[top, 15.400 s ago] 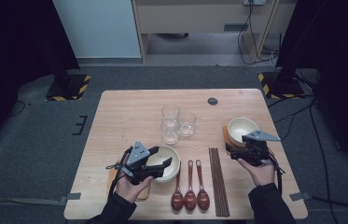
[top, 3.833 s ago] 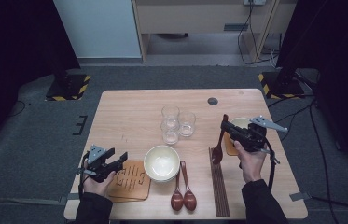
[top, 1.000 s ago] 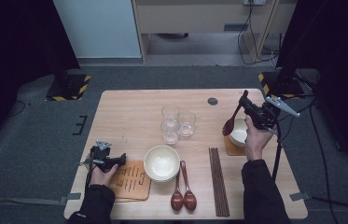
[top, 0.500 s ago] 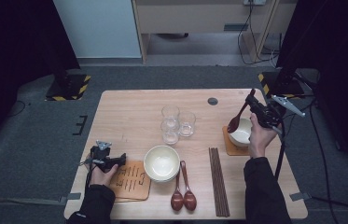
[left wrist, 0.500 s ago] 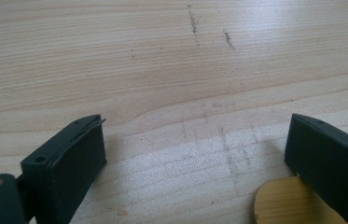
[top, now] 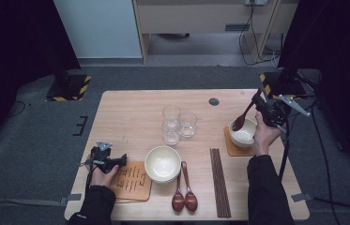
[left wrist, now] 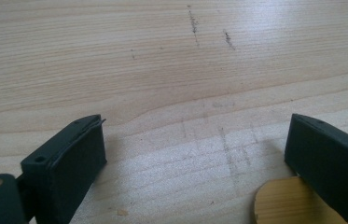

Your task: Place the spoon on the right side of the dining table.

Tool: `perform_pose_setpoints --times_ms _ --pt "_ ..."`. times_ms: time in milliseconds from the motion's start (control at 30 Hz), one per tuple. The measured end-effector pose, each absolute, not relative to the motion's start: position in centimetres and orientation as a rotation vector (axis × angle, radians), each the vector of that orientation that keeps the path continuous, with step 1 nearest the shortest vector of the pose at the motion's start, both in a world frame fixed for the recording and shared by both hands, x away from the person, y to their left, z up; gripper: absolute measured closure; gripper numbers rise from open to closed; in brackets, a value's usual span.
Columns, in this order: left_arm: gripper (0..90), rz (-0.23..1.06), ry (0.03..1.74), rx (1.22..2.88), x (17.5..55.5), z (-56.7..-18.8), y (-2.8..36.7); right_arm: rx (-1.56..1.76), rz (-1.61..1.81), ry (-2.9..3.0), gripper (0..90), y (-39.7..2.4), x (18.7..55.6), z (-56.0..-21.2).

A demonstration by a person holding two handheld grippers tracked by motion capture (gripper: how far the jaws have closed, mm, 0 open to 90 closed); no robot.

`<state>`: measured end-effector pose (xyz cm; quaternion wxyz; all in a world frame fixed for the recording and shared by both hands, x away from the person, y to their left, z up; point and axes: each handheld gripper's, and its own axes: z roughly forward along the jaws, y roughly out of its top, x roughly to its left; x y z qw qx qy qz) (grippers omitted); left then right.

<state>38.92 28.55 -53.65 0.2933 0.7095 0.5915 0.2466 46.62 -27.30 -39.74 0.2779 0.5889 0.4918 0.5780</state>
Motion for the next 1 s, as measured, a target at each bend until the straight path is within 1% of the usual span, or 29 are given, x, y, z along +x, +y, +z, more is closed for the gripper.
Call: perform_pose_setpoints --times_ms 333,567,1000 --pt "4.0 0.656 1.575 1.890 38.9 -53.6 28.6 1.607 1.509 1.321 84.5 -27.7 47.4 -40.1" --pt "4.0 0.656 1.574 1.890 38.9 -53.6 28.6 1.636 1.459 1.339 84.4 -27.9 47.8 -41.0" --pt "4.0 0.656 1.574 1.891 38.9 -53.6 28.6 1.679 1.370 1.439 84.1 -27.0 48.4 -42.1"
